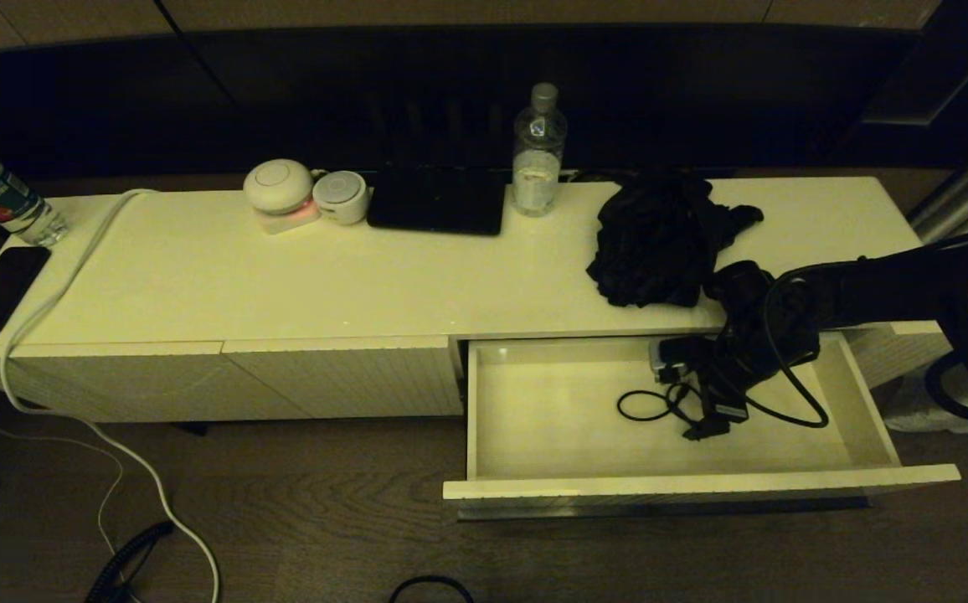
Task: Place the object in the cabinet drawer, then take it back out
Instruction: Take the data cable out of the drawer and put it on the table
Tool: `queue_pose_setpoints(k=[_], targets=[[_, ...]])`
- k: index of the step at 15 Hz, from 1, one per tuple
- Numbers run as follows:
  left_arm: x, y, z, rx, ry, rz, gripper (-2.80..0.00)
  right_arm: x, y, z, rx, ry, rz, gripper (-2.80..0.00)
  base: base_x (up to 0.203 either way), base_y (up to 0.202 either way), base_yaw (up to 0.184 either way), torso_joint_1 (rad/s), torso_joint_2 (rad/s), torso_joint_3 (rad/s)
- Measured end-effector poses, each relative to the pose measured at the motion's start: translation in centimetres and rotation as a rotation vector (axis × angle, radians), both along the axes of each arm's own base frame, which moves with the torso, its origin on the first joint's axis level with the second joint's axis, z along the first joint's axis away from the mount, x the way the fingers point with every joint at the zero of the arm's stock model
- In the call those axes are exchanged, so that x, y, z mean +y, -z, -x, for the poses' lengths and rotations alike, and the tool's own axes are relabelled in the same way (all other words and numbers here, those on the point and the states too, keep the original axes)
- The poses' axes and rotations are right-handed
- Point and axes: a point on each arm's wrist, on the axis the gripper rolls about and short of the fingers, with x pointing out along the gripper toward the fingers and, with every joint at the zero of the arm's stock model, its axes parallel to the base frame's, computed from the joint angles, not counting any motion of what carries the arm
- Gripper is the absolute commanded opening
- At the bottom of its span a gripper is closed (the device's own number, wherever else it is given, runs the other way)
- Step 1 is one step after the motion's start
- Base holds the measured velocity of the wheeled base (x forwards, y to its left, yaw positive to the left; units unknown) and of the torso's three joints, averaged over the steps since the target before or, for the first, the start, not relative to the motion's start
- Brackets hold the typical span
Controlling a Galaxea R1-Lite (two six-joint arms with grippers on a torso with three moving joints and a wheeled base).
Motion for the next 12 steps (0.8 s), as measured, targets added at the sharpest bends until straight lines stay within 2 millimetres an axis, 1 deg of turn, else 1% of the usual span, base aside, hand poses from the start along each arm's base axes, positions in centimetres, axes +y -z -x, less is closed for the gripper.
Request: queue_pose_setpoints(k=[12], targets=[[0.00, 0.00, 0.00, 0.000, 0.000, 0.000, -2.80, 0.19, 0.19, -0.32, -0.001, -0.005, -0.008, 0.00, 0.000, 0.000, 0.000, 0.000, 0.00, 0.000]])
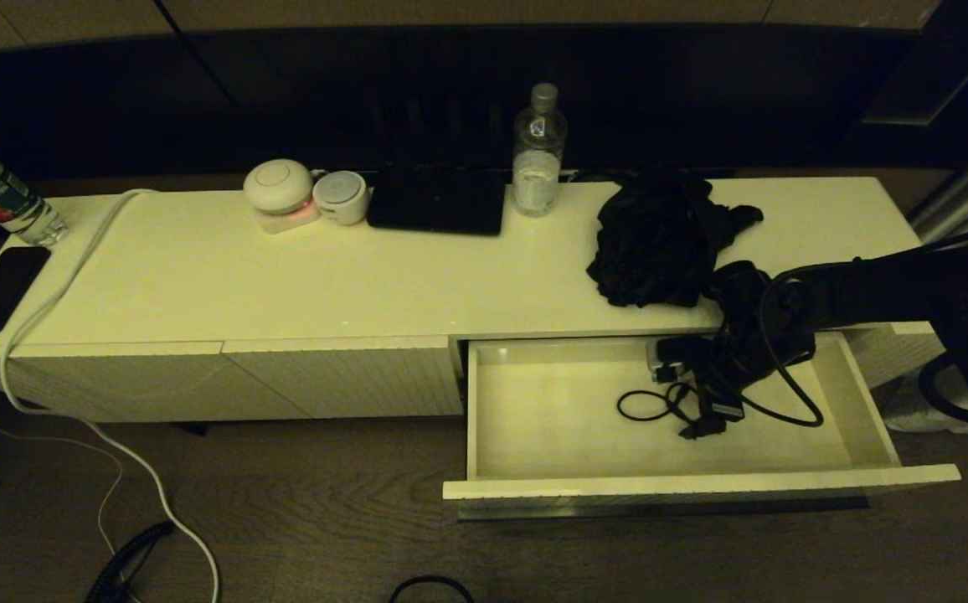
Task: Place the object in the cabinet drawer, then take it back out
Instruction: Take the data cable out of the drawer and put it on the table
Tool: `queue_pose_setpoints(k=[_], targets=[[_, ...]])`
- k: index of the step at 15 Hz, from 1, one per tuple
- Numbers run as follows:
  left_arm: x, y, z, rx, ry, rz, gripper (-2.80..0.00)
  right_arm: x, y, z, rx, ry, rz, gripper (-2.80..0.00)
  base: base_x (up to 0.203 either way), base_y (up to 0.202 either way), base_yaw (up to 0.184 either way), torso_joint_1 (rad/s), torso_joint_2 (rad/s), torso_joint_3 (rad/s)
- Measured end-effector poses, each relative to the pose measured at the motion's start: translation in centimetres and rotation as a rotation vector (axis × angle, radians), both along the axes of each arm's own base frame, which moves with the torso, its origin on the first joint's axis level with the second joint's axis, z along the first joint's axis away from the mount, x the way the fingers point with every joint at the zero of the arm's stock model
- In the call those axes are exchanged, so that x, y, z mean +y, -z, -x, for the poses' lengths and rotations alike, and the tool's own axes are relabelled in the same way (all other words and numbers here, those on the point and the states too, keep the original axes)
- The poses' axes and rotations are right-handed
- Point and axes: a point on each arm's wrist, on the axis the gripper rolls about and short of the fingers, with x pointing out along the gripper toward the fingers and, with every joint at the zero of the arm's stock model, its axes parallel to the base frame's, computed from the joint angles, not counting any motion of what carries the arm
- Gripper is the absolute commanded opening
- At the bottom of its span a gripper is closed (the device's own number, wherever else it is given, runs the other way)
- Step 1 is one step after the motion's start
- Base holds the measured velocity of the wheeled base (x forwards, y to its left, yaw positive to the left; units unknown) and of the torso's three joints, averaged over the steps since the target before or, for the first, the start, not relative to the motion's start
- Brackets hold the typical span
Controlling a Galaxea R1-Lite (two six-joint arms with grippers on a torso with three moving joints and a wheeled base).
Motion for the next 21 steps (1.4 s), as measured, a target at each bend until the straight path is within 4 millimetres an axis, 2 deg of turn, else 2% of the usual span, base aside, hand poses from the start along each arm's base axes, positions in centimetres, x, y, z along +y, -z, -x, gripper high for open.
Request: queue_pose_setpoints(k=[4, 5, 21], targets=[[0.00, 0.00, 0.00, 0.000, 0.001, 0.000, -2.80, 0.02, 0.25, -0.12, 0.005, -0.001, -0.001, 0.00, 0.000, 0.000, 0.000, 0.000, 0.00, 0.000], [0.00, 0.00, 0.00, 0.000, 0.000, 0.001, -2.80, 0.03, 0.27, -0.13, 0.005, -0.003, -0.004, -2.80, 0.000, 0.000, 0.000, 0.000, 0.00, 0.000], [0.00, 0.00, 0.00, 0.000, 0.000, 0.000, -2.80, 0.42, 0.42, -0.46, 0.003, -0.005, -0.017, -2.80, 0.000, 0.000, 0.000, 0.000, 0.00, 0.000]])
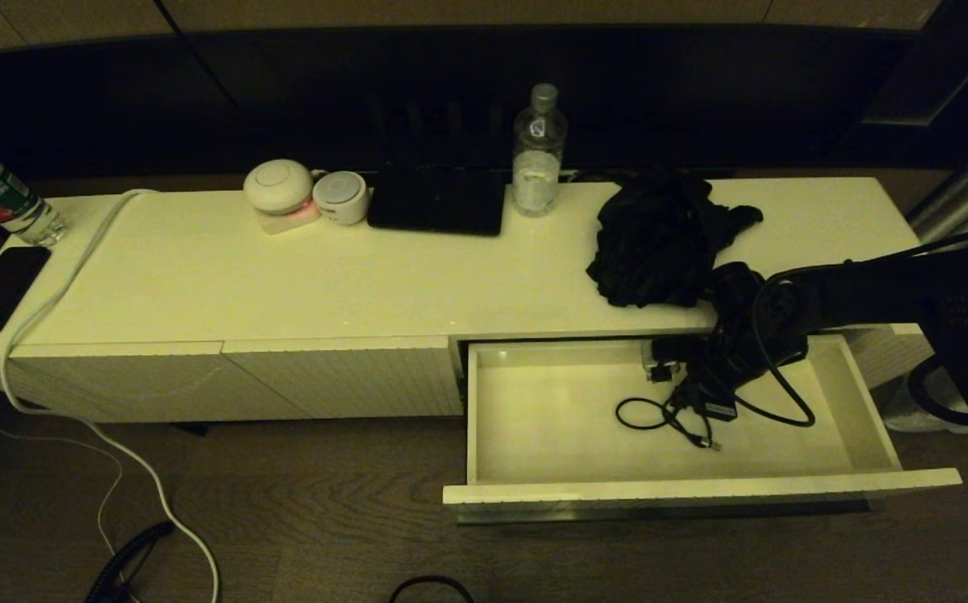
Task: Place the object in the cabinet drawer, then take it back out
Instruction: Take the data cable out of the drawer and put it on the table
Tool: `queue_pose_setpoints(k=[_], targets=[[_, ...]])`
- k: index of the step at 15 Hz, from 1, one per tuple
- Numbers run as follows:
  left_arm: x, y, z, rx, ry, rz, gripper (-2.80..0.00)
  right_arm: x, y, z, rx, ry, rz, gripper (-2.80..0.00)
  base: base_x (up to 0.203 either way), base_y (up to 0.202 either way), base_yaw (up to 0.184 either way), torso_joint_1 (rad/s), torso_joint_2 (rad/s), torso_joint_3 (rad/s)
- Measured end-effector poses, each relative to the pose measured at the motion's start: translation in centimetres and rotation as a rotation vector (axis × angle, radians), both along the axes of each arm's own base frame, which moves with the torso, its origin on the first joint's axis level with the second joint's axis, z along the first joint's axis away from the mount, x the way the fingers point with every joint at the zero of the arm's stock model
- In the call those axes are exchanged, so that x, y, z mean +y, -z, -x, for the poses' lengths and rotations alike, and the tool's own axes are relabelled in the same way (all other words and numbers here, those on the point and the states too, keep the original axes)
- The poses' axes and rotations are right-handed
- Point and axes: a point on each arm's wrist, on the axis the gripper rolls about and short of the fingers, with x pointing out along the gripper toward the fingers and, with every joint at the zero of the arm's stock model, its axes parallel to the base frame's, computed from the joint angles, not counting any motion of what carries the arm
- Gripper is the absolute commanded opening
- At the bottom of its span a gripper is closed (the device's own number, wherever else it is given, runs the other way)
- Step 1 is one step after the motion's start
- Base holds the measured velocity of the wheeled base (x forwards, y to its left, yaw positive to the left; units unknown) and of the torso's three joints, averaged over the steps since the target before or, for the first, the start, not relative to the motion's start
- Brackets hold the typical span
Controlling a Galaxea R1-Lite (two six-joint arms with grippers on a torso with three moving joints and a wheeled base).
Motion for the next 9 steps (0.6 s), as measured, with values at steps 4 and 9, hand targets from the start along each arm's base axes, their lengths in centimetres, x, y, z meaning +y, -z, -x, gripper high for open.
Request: queue_pose_setpoints(k=[4, 9], targets=[[0.00, 0.00, 0.00, 0.000, 0.001, 0.000, -2.80, 0.02, 0.01, 0.01, 0.000, -0.001, 0.000, -2.80, 0.000, 0.000, 0.000, 0.000, 0.00, 0.000], [0.00, 0.00, 0.00, 0.000, 0.000, 0.000, -2.80, 0.06, -0.02, 0.00, -0.001, 0.000, 0.000, -2.80, 0.000, 0.000, 0.000, 0.000, 0.00, 0.000]])
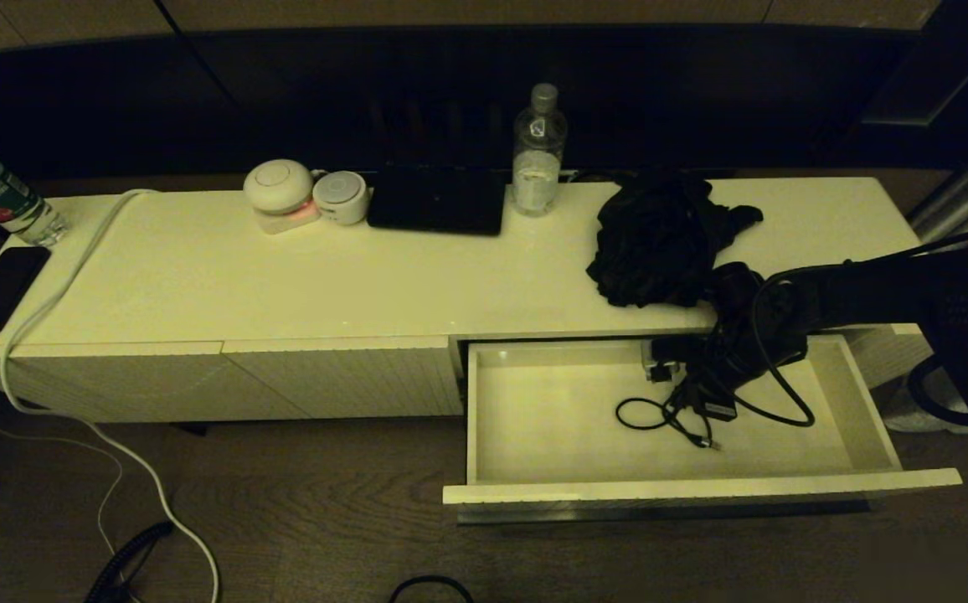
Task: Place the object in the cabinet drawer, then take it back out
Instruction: Take the data cable out of the drawer and put it on the table
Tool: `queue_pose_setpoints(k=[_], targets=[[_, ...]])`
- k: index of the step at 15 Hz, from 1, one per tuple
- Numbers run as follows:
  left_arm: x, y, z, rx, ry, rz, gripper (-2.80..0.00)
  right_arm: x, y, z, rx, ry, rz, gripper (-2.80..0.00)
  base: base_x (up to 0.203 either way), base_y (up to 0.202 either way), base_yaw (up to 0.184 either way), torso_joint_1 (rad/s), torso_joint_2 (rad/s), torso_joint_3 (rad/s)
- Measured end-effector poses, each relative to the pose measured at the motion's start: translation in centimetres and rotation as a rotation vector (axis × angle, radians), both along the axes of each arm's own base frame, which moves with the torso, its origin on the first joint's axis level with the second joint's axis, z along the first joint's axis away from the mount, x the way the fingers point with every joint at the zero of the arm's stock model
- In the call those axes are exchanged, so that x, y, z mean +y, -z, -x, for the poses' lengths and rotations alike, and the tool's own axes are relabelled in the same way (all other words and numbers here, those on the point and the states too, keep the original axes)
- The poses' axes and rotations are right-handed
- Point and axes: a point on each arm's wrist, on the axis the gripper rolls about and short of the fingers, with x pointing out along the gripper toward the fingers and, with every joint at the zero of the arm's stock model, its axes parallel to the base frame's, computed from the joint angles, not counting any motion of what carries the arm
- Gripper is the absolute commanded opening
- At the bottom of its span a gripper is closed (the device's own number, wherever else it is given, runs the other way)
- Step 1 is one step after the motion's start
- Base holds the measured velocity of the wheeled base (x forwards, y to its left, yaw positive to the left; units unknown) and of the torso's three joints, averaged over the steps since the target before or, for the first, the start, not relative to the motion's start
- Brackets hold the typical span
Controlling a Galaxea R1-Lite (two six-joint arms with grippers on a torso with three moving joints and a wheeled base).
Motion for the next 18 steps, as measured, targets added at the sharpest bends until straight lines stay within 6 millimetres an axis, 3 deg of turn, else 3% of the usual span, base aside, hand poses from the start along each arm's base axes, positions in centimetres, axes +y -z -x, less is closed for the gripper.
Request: queue_pose_setpoints(k=[7, 11, 18], targets=[[0.0, 0.0, 0.0, 0.000, -0.001, 0.000, -2.80, -0.1, 0.0, 0.7, 0.019, -0.001, 0.003, -2.80, 0.000, 0.000, 0.000, 0.000, 0.00, 0.000], [0.0, 0.0, 0.0, 0.000, 0.000, 0.000, -2.80, -0.3, 0.0, 2.1, 0.052, -0.001, 0.005, -2.80, 0.000, 0.000, 0.000, 0.000, 0.00, 0.000], [0.0, 0.0, 0.0, 0.000, -0.001, 0.000, -2.80, -1.1, -2.0, 5.2, 0.066, 0.003, 0.001, -2.80, 0.000, 0.000, 0.000, 0.000, 0.00, 0.000]])
